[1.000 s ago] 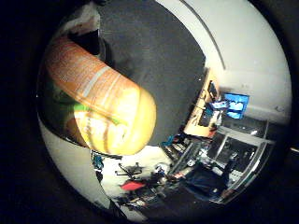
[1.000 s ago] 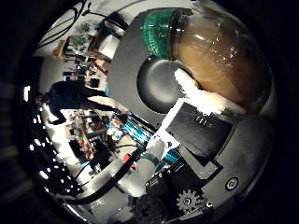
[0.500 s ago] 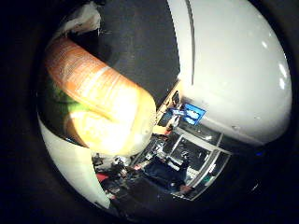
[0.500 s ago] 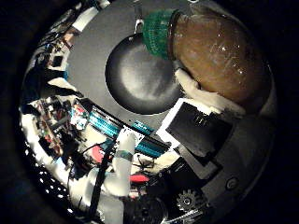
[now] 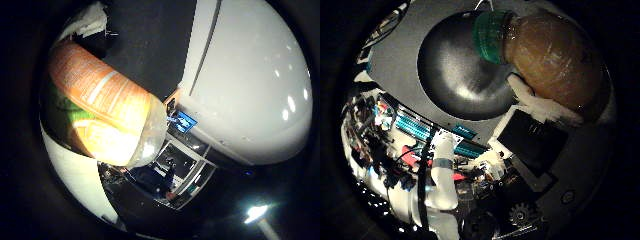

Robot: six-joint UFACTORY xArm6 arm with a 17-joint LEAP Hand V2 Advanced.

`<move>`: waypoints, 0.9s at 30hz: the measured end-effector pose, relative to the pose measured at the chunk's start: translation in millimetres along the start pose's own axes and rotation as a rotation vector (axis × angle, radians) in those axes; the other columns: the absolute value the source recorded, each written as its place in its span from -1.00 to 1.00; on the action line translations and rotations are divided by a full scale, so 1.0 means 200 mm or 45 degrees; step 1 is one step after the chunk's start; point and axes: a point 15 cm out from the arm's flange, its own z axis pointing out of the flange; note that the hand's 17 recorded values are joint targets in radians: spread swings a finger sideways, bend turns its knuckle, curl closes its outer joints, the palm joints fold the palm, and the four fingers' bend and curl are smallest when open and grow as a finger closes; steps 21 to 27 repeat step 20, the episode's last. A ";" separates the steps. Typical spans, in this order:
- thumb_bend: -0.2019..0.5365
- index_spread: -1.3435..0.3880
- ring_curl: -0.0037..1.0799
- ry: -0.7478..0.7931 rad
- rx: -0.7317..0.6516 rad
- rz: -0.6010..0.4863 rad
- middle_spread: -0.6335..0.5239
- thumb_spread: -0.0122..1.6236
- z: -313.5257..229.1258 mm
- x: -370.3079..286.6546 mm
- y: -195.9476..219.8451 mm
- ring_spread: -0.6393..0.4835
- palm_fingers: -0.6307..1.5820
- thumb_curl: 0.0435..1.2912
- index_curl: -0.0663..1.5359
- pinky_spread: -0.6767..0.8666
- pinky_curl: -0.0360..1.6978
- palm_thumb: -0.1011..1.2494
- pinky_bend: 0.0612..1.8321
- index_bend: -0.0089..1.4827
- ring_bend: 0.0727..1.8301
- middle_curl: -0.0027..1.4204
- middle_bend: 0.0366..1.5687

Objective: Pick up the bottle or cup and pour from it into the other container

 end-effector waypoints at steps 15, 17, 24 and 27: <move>-0.50 0.33 0.54 0.019 -0.003 0.000 -0.08 -0.25 0.00 0.00 0.01 -0.26 0.59 0.45 0.05 -0.45 0.34 0.69 0.32 0.61 0.41 0.03 0.76; -0.50 0.33 0.54 0.018 -0.004 0.003 -0.08 -0.25 0.01 0.00 0.01 -0.26 0.59 0.45 0.05 -0.45 0.34 0.69 0.33 0.61 0.40 0.03 0.76; -0.50 0.33 0.54 0.016 0.000 0.002 -0.08 -0.24 0.00 0.01 0.02 -0.26 0.59 0.45 0.06 -0.44 0.34 0.69 0.33 0.61 0.40 0.03 0.76; -0.50 0.33 0.54 0.016 0.000 0.002 -0.08 -0.24 0.00 0.01 0.02 -0.26 0.59 0.45 0.06 -0.44 0.34 0.69 0.33 0.61 0.40 0.03 0.76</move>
